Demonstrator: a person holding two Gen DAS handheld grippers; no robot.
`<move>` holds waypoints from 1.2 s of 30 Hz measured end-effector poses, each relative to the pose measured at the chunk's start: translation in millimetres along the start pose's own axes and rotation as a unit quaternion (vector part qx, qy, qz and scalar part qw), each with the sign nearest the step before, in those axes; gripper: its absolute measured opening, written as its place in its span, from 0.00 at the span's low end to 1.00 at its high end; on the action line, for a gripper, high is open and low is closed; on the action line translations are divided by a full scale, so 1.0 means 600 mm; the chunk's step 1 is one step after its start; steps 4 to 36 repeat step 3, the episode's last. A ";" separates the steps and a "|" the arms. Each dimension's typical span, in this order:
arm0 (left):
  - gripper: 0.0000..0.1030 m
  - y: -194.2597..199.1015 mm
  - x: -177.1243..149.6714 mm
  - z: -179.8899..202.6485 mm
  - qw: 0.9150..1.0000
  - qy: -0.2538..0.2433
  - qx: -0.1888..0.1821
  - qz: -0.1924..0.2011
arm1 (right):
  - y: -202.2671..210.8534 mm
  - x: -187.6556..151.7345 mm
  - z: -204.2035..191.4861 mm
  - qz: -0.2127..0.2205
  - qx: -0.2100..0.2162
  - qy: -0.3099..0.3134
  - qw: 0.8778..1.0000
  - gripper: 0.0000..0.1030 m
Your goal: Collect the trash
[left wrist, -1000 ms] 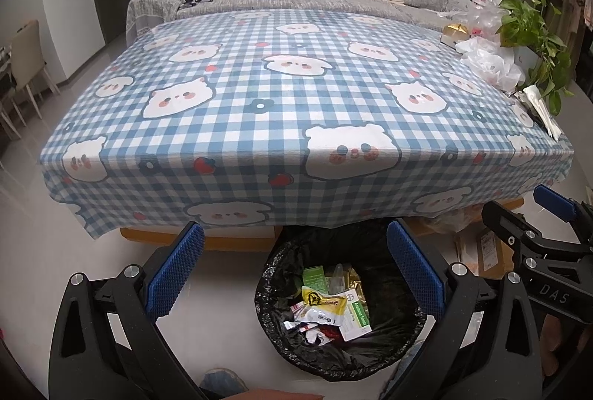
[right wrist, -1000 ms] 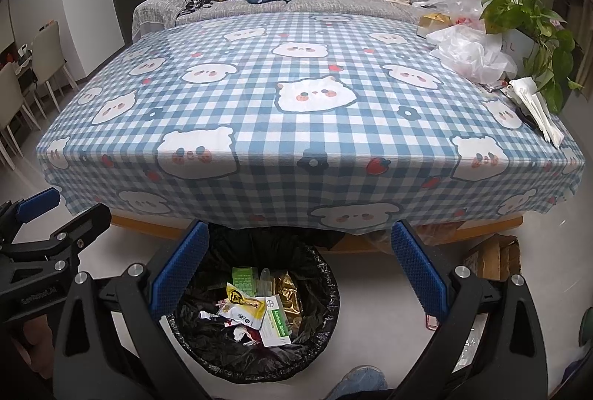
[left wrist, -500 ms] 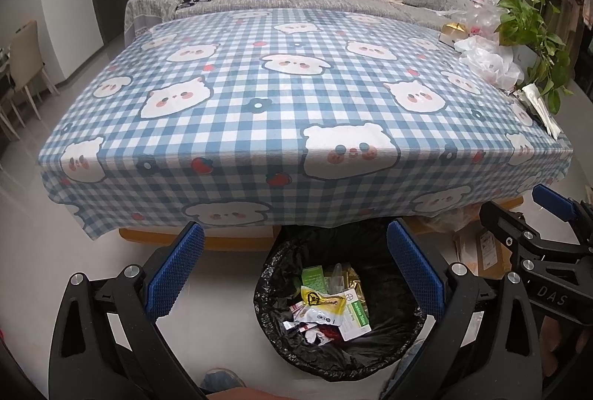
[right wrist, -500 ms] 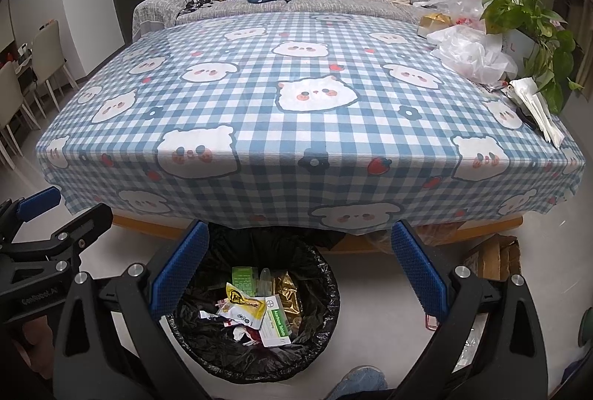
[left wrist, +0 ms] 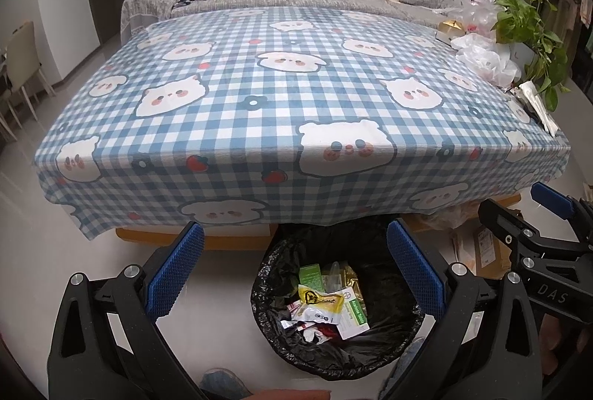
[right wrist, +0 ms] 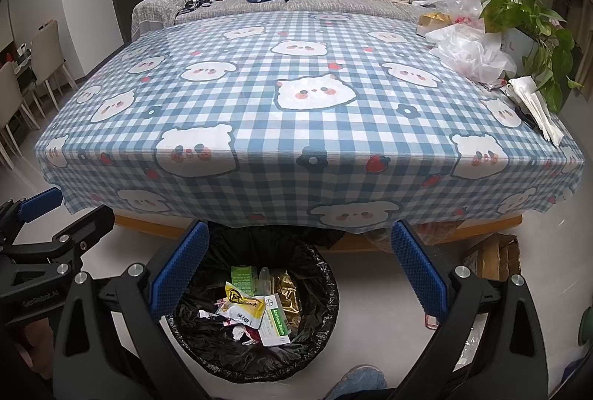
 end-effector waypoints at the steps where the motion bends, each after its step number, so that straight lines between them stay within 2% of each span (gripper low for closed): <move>1: 0.94 0.001 0.000 0.000 1.000 0.000 -0.001 0.001 | 0.000 0.000 0.000 0.000 -0.001 0.000 1.000 0.92; 36: 0.94 0.000 -0.001 0.000 1.000 -0.001 -0.002 0.001 | 0.000 0.000 0.000 0.000 0.000 0.000 1.000 0.92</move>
Point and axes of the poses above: each gripper's, at about its wrist camera, not at the fingertips, and y roughly against the way its jaws point, z to its right, x to its top, the point moved 7 cm from there along -y, roughly the way its jaws point, and after that the axes turned 14 degrees about z, right-handed, at the moved point
